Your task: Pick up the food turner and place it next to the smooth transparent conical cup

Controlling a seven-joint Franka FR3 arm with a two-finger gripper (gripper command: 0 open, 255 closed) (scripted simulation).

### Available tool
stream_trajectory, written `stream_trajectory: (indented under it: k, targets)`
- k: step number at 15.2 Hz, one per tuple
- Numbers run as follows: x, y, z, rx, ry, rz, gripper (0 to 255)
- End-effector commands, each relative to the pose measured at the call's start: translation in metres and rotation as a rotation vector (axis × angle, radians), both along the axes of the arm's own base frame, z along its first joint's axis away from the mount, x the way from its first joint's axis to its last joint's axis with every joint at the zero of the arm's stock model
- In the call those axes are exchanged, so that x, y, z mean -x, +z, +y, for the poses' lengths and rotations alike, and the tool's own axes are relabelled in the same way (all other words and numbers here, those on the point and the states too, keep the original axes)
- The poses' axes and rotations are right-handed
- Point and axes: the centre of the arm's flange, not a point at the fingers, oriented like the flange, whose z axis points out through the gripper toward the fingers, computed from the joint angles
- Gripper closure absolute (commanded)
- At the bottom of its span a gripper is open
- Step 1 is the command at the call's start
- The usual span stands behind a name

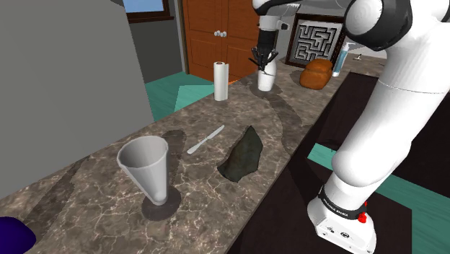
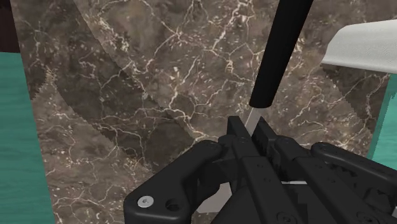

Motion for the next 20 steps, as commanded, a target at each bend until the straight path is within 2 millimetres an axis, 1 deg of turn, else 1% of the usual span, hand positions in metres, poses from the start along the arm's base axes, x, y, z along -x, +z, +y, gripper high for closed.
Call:
stream_trajectory:
  k: [1,14,15,20]
  targets:
    - [0.0,0.011,-0.001,0.0,0.0,0.0,255]
    - [0.0,0.08,-0.001,0.0,0.0,0.0,255]
    - [0.0,0.082,-0.001,0.0,0.0,0.0,255]
    - [0.03,0.082,0.058,0.0,0.0,0.0,255]
